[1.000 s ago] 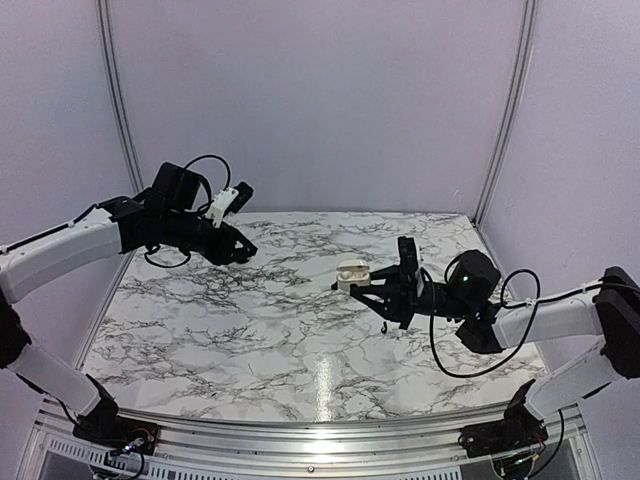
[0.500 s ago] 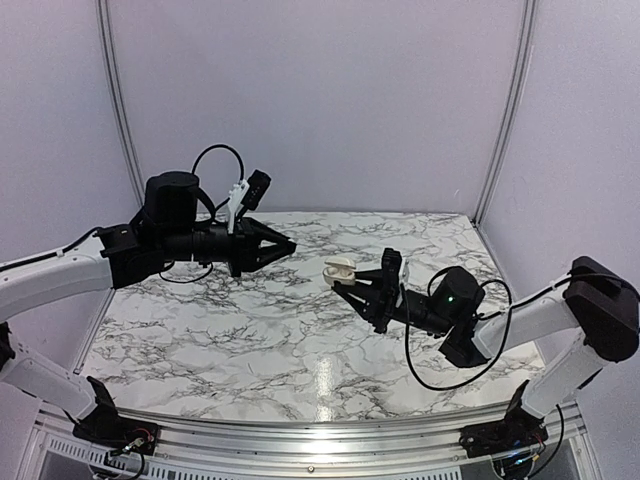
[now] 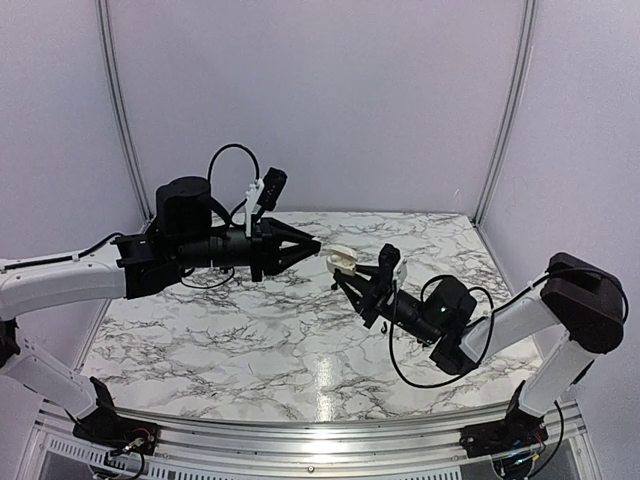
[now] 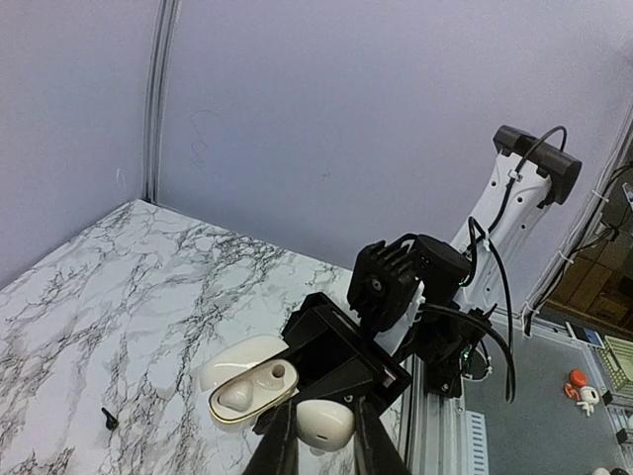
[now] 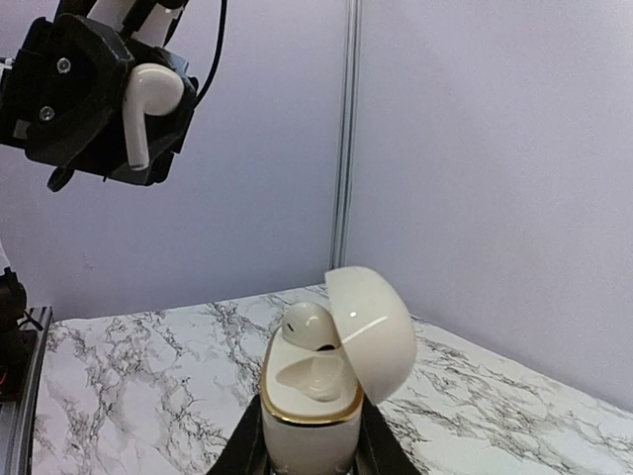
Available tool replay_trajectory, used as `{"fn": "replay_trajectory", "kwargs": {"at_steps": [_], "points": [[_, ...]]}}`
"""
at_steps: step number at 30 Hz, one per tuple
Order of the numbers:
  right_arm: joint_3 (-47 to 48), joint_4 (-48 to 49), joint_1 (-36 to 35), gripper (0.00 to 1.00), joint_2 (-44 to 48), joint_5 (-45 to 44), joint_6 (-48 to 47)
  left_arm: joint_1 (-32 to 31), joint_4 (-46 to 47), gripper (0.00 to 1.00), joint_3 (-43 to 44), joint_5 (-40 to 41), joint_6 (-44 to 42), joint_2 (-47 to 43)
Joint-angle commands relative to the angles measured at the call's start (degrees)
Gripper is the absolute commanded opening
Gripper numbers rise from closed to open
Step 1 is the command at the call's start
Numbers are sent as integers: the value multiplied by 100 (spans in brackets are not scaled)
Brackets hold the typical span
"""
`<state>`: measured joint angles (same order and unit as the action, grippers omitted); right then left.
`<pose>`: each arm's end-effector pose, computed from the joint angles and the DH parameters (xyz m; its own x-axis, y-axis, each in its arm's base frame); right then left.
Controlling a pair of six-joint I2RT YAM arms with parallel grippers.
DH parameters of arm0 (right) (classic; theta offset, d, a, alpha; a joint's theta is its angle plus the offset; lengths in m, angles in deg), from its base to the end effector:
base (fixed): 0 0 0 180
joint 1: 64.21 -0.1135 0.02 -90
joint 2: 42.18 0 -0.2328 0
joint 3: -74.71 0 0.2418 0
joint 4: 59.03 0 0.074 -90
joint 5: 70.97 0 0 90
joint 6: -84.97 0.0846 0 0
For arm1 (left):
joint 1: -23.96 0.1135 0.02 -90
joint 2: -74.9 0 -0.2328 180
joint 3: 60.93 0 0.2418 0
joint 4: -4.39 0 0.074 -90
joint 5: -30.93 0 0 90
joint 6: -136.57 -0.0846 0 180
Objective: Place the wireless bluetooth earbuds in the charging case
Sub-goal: Insert the right earbud into the right side groove of the charging case.
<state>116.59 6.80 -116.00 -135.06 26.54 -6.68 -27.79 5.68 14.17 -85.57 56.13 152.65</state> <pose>0.1994 0.2712 0.1985 0.1829 0.1862 -0.9653 -0.8522 0.5195 -0.0613 0.1944 -0.3075 0.3263 -0.1771 -0.0155 -0.9841 0.9629 0.2040 -0.1765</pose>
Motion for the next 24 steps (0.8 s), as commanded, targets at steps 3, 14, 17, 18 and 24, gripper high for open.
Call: {"fn": "replay_trajectory", "kwargs": {"at_steps": [3,14,17,18,24], "points": [[317,259,-179,0,-96,-519,138,-111,626,12,124,230,206,297],[465,180,-393,0,-195,-724,-7,-200,739,12,340,478,273,699],[466,145,-453,0,-187,-893,-87,-196,754,12,409,465,308,822],[465,145,-459,0,-187,-893,-96,-205,754,12,432,454,313,861],[490,121,-472,0,-175,-911,-143,-213,763,12,475,453,320,977]]}}
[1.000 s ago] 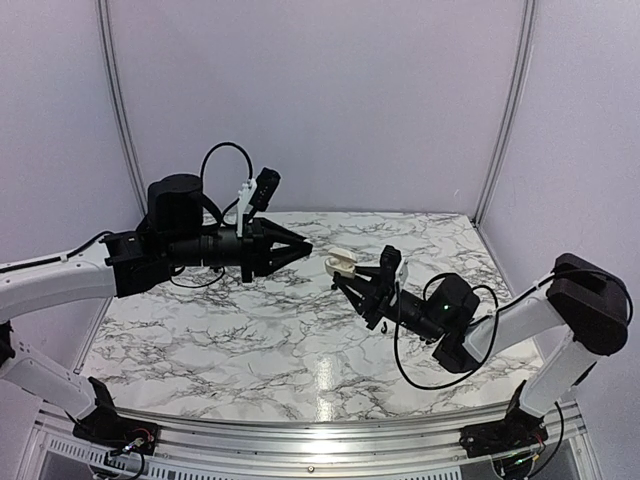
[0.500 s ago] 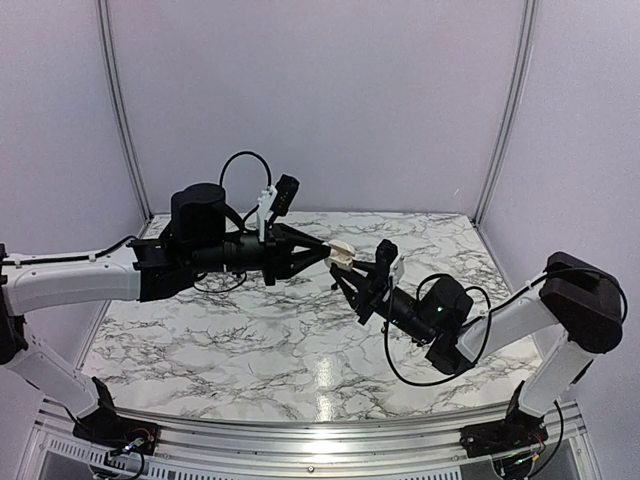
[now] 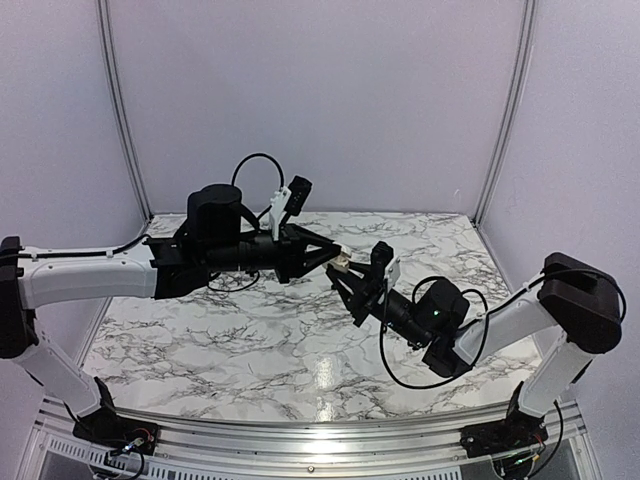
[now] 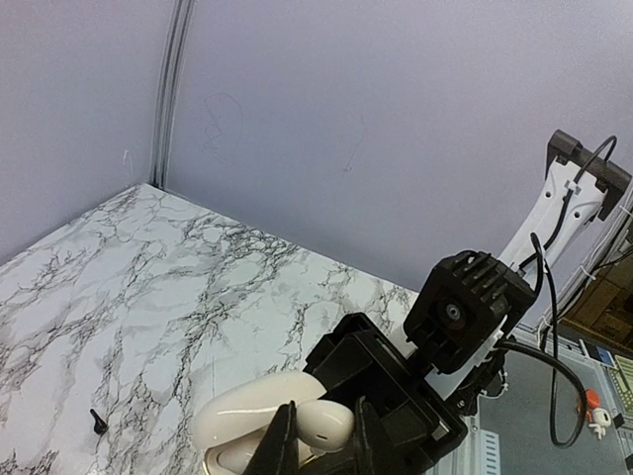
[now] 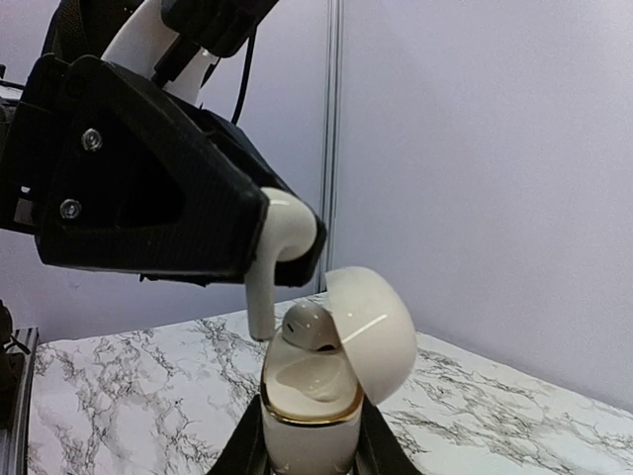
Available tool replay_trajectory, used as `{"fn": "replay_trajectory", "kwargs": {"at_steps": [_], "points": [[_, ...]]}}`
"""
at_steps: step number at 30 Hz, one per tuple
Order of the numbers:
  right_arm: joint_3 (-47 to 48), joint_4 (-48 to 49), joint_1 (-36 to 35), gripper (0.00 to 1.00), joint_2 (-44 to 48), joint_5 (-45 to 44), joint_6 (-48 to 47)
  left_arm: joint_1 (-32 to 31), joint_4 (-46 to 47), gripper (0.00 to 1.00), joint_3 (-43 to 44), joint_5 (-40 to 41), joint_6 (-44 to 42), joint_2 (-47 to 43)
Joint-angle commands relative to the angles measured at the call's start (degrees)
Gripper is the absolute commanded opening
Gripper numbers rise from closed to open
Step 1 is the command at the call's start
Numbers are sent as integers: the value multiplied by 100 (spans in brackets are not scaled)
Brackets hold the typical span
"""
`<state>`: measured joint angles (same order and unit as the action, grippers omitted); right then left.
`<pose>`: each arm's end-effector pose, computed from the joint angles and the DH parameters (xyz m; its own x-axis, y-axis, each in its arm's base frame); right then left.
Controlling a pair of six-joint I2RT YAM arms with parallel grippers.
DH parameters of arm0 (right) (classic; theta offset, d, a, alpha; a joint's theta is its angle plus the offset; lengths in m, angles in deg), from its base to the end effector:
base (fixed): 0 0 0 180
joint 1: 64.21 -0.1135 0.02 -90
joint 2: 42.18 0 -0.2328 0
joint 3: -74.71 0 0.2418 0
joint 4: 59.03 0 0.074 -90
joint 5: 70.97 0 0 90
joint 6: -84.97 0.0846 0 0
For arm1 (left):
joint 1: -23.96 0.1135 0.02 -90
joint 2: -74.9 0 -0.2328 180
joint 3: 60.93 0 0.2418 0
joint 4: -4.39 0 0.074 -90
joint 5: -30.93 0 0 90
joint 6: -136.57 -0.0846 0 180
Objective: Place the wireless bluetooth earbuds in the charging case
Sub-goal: Insert the right earbud into the right side groove of the charging case.
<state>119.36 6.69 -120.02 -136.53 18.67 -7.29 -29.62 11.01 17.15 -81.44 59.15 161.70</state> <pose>0.1951 0.2863 0.2050 0.1874 0.2057 -0.9605 -0.8170 0.5755 -0.0362 0.2105 -0.3395 0.3037 -0.2325 -0.0241 -0.9723 0.9419 0.2436 -0.2313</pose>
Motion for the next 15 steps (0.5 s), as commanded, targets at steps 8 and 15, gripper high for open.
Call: {"fn": "replay_trajectory", "kwargs": {"at_steps": [8,15], "points": [[312,79,-117,0,-75,-111,-108,-38,230,12,212,143,1,169],[380,41,-165,0,-110,-60,-121,-47,230,12,213,213,-21,200]]}}
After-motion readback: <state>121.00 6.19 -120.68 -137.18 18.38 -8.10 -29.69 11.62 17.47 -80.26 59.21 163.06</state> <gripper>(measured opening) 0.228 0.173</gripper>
